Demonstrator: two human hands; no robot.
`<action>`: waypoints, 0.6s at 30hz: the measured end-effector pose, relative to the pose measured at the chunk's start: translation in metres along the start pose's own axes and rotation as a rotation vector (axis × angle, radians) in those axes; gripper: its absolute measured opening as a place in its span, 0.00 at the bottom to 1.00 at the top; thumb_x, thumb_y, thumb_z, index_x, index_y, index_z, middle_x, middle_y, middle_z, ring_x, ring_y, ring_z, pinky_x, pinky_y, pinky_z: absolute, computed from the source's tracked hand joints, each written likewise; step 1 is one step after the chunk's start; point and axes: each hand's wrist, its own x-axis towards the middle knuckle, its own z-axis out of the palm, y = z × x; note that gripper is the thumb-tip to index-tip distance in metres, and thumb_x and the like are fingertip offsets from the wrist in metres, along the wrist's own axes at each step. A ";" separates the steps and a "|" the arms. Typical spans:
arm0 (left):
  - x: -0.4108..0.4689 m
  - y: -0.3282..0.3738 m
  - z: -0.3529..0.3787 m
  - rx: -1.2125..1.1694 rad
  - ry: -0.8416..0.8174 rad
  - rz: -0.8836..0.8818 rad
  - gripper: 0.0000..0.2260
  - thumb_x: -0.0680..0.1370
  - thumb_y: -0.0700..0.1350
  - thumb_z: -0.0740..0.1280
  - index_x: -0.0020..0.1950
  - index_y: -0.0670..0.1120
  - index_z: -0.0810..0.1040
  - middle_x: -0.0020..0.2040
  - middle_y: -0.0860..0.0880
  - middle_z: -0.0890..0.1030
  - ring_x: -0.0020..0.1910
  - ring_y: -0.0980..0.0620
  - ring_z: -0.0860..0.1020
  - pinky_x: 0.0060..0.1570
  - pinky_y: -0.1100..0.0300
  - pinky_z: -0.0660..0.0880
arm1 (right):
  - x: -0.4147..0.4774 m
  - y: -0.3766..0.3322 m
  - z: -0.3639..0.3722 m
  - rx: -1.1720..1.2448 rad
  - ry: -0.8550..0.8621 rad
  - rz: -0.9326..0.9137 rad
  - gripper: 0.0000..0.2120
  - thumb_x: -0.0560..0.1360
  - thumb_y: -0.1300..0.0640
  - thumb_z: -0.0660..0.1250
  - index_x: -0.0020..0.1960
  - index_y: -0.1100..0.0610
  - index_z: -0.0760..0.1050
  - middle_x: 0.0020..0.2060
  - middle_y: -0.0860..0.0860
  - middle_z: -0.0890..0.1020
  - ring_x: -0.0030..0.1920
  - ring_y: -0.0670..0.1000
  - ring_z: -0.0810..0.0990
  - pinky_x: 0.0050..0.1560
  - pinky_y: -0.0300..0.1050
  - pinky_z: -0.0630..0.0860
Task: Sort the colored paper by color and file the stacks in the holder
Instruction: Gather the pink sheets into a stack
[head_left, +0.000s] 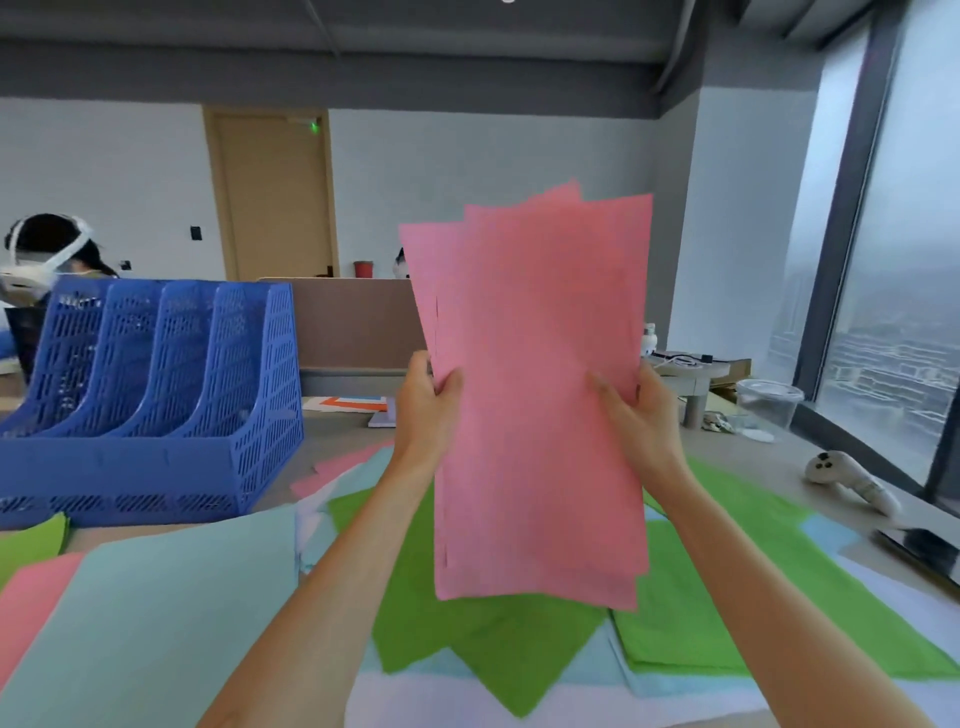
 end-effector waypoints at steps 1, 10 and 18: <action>-0.001 0.007 0.000 0.015 0.031 0.044 0.09 0.79 0.43 0.64 0.46 0.40 0.66 0.35 0.48 0.68 0.31 0.53 0.64 0.30 0.64 0.64 | 0.002 -0.007 0.002 0.003 0.012 -0.031 0.06 0.76 0.53 0.69 0.51 0.52 0.77 0.41 0.44 0.84 0.40 0.43 0.82 0.42 0.46 0.78; -0.023 0.017 -0.007 -0.011 -0.024 0.129 0.05 0.81 0.41 0.58 0.56 0.47 0.64 0.42 0.56 0.74 0.37 0.61 0.72 0.37 0.72 0.67 | -0.024 0.000 0.006 0.003 0.064 -0.024 0.07 0.76 0.51 0.68 0.52 0.53 0.76 0.45 0.50 0.83 0.44 0.46 0.81 0.46 0.42 0.78; -0.023 0.023 -0.011 -0.014 -0.071 0.130 0.08 0.81 0.44 0.58 0.60 0.50 0.65 0.48 0.57 0.77 0.44 0.60 0.76 0.42 0.63 0.72 | -0.033 0.002 0.003 0.018 0.109 0.035 0.07 0.76 0.54 0.69 0.52 0.53 0.74 0.42 0.44 0.79 0.40 0.39 0.76 0.40 0.35 0.71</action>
